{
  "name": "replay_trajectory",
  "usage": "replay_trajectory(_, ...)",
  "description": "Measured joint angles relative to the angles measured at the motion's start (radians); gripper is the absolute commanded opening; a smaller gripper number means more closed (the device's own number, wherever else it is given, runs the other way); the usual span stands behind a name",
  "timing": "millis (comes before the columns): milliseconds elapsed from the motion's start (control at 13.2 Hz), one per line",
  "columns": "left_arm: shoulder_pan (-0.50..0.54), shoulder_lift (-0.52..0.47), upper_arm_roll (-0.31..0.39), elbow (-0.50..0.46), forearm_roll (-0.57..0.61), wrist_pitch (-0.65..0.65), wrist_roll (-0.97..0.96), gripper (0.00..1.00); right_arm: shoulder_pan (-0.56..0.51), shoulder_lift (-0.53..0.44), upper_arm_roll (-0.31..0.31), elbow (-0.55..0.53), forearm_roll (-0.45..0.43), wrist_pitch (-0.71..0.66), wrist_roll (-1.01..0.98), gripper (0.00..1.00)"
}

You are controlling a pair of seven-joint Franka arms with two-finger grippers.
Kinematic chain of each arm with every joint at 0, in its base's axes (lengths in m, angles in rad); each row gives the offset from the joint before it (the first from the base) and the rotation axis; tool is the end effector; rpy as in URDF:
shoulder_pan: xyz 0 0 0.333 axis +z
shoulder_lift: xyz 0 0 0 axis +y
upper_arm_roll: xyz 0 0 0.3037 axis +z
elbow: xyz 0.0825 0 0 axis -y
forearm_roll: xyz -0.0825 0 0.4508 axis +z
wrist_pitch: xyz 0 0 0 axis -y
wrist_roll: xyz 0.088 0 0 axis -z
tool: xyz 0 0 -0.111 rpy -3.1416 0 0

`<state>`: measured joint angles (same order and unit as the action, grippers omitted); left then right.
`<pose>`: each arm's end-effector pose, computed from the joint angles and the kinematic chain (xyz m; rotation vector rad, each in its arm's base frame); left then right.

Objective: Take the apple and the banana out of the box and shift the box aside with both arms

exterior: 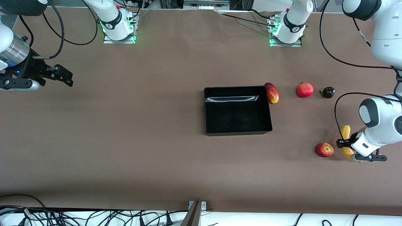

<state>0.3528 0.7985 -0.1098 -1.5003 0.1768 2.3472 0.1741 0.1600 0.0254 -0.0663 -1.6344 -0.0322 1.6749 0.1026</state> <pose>0.7350 0.1959 0.1437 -3.0788 0.0255 -0.0665 0.6337 0.0567 0.5670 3.1094 -0.0090 0.0286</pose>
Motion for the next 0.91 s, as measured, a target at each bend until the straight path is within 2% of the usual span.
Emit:
replay_trajectory(302,0.0,0.047,0.011,0.0,0.042,0.082,0.0,0.0,0.0,0.0,0.0,0.0,0.0,0.0,0.0,1.0)
replay_trajectory(377,0.0,0.051,0.012,0.0,0.043,0.09,0.0,0.12,0.0,0.0,0.0,0.0,0.0,0.0,0.0,1.0)
replay_trajectory(453,0.0,0.051,0.012,0.001,0.043,0.091,0.0,0.52,0.0,0.0,0.0,0.0,0.0,0.0,0.0,1.0)
replay_trajectory(528,0.0,0.051,0.012,0.001,0.043,0.091,0.0,1.0,0.0,0.0,0.0,0.0,0.0,0.0,0.0,1.0)
replay_trajectory(830,0.001,0.051,0.03,0.004,0.046,0.092,0.0,1.0,0.0,0.0,0.0,0.0,0.0,0.0,0.0,1.0)
replay_trajectory(906,0.001,0.043,0.031,0.014,0.046,0.055,0.0,1.0,0.0,0.0,0.0,0.0,0.0,0.0,0.0,1.0)
